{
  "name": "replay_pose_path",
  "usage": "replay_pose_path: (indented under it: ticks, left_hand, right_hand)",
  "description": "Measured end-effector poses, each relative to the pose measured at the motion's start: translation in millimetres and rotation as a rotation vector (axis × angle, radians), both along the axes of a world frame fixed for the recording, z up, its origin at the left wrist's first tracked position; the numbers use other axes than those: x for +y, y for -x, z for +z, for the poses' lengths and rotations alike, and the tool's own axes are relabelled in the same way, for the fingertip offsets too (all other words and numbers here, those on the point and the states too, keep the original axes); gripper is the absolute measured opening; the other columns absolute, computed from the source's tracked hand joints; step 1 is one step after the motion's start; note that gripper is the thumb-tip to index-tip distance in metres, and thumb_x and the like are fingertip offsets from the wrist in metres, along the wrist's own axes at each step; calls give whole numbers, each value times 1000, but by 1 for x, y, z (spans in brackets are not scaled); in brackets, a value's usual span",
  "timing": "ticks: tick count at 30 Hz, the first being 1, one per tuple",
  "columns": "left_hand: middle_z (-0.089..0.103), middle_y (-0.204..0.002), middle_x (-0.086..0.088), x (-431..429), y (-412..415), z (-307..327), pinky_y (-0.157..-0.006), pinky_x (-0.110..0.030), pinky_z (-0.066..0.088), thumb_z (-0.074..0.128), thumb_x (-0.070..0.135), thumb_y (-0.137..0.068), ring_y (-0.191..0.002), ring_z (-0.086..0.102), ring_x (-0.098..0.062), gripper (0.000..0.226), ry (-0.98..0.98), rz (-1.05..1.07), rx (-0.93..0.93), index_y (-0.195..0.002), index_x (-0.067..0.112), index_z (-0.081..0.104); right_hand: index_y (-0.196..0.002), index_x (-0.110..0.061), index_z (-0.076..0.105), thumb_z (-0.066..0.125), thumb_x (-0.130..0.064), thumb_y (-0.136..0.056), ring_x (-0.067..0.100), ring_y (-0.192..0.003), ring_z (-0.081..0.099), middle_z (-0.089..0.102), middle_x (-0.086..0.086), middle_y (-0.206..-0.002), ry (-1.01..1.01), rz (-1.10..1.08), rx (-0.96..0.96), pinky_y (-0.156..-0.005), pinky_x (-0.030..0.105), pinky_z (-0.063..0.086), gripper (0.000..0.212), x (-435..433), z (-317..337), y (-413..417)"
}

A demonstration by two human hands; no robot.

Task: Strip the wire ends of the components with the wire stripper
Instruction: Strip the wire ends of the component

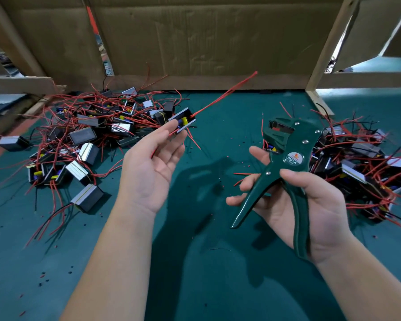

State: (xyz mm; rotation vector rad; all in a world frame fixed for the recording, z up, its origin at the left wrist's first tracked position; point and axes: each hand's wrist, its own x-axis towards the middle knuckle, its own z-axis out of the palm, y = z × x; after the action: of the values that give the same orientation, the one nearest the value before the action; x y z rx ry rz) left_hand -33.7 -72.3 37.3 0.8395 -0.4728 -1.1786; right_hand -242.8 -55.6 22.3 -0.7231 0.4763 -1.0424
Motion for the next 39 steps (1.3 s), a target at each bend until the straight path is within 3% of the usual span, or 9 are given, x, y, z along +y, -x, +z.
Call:
replay_pose_path:
  ticks: [4,8,15,21,24,26,30,35,39]
  left_hand:
    - [70,-106,-12,2,0,3,-88,-28,53,53,16,-75,-104,68,-22,34,13,-114,107,-101,1,70]
    - [69,-110,-14,3,-1,5,-92,-29,52,53,24,-71,-107,66,-23,42,25,-197,186,-95,-3,73]
    - [73,-93,-8,1,9,0,-77,-23,57,46,4,-94,-92,71,-15,25,7,-125,112,-92,4,71]
    - [72,-101,-13,1,9,0,-82,-26,57,16,-20,-76,-100,69,-19,67,68,-133,159,-82,5,78]
    - [70,-107,-13,0,10,0,-81,-24,56,18,-25,-78,-101,69,-17,68,83,-119,117,-85,7,78]
    - [70,-107,-12,0,10,-2,-81,-21,55,27,-26,-82,-100,69,-14,60,92,-120,87,-92,9,74]
    - [72,-98,-4,1,13,-2,-82,-19,54,62,4,-76,-97,69,-10,26,120,-106,35,-100,13,68]
    - [72,-89,8,-1,12,-6,-65,-19,51,63,29,-73,-78,69,-6,21,16,-18,-42,-90,21,72]
    - [69,-82,20,-1,7,-5,-70,-26,39,55,42,-87,-72,62,2,24,-92,59,-152,-77,35,76]
  right_hand:
    - [-131,0,49,62,-20,-67,45,-77,65,63,22,-81,10,10,-6,-79,48,55,68,0,0,1]
    - [-128,6,50,81,-24,-59,45,-79,66,63,20,-83,-11,67,-50,-85,54,54,81,0,0,2]
    - [-118,-9,64,80,-35,-62,42,-94,66,65,12,-87,-7,62,17,-95,59,44,64,1,-1,4]
    - [-113,-10,63,64,-41,-80,37,-94,67,65,9,-85,-72,8,-4,-88,56,51,45,-1,2,2]
    - [-114,-8,60,57,-44,-80,36,-96,68,66,10,-84,-80,-8,-25,-73,45,58,48,-1,1,1]
    - [-112,-6,60,60,-42,-76,37,-96,68,66,12,-83,-94,-22,-37,-78,43,58,51,-1,0,0]
    - [-108,-3,62,64,-41,-73,40,-94,66,65,15,-81,-108,-36,-41,-85,42,56,52,-1,-1,-3]
    - [-104,3,63,63,-35,-76,42,-87,65,63,20,-80,-91,-49,-52,-78,38,56,47,0,1,-5]
    - [-104,-2,65,62,-38,-79,42,-85,68,65,18,-80,-107,-8,-22,-79,44,57,44,1,2,-4]
